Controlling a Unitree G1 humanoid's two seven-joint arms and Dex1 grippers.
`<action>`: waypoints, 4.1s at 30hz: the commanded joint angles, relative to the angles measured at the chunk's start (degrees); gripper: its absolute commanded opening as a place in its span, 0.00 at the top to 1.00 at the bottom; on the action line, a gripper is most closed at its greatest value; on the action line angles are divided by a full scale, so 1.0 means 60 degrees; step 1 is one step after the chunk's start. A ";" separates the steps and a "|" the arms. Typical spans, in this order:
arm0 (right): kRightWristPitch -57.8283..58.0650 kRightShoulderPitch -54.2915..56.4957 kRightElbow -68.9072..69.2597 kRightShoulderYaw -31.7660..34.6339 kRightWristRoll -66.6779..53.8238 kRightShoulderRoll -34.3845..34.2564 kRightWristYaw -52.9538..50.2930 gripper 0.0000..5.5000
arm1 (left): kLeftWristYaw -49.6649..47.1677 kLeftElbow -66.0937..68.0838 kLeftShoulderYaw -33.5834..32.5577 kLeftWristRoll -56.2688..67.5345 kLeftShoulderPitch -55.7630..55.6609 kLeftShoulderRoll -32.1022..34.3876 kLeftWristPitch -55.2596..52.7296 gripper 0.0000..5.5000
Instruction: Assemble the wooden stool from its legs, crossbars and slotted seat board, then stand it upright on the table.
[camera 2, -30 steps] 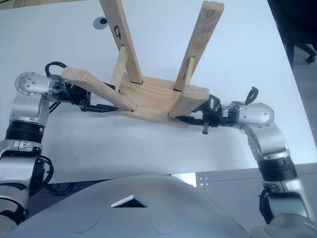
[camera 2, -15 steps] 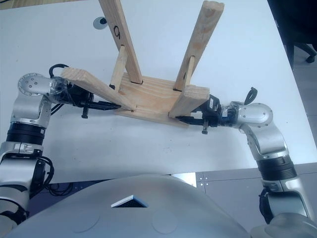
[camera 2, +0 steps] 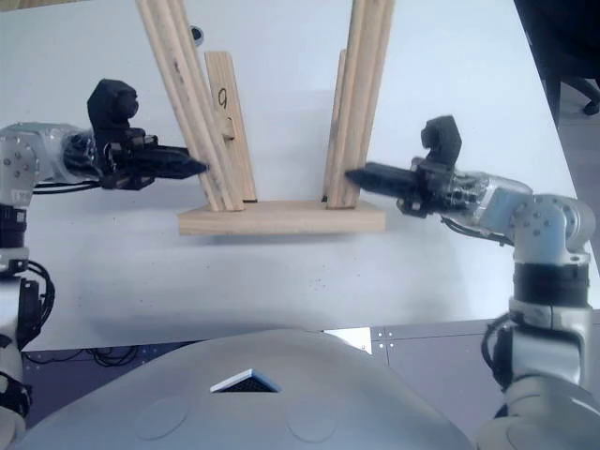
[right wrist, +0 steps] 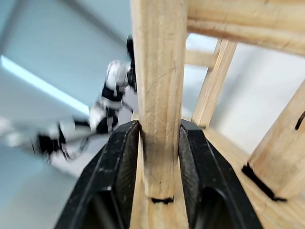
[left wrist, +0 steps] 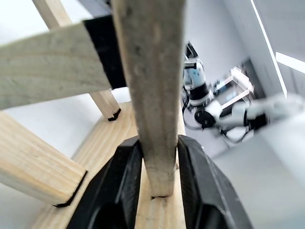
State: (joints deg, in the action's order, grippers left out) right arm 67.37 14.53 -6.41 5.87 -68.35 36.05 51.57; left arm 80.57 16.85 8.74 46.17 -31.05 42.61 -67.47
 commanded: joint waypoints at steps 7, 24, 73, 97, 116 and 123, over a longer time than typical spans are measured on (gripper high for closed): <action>0.1411 0.1193 -0.2213 0.1376 0.0521 -0.0837 -0.3274 0.53 | -0.1056 0.4153 -0.0254 -0.1663 -0.1803 -0.1422 0.1233 0.62; 0.0938 0.0898 -0.2440 0.3572 0.0987 -0.0239 -0.2334 0.05 | -0.0008 0.5381 -0.1300 -0.2394 -0.2104 -0.1154 0.1808 0.18; 0.0953 0.2980 -0.2665 0.0848 0.3197 -0.1246 -0.0330 0.13 | -0.0263 0.4306 -0.1171 -0.2605 -0.2426 -0.2518 0.0163 0.10; 0.0669 0.2678 -0.2617 0.0834 0.3439 -0.1511 -0.0550 0.75 | 0.0230 0.3421 -0.0538 -0.2468 -0.1720 -0.2213 -0.0320 0.74; 0.0460 0.2393 -0.2583 0.1012 0.3529 -0.1495 -0.0845 0.76 | 0.0296 0.1738 0.0192 -0.1698 -0.0721 -0.1403 -0.0887 0.80; 0.0750 0.2290 -0.2130 0.1200 0.3316 -0.1302 -0.0640 0.56 | 0.0410 0.2207 -0.0245 -0.1393 -0.1356 -0.1327 -0.0780 0.62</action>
State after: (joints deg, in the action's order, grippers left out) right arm 70.89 29.20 -19.65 12.34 -49.48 25.84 48.68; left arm 82.79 28.64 8.59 37.73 -36.61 33.46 -72.17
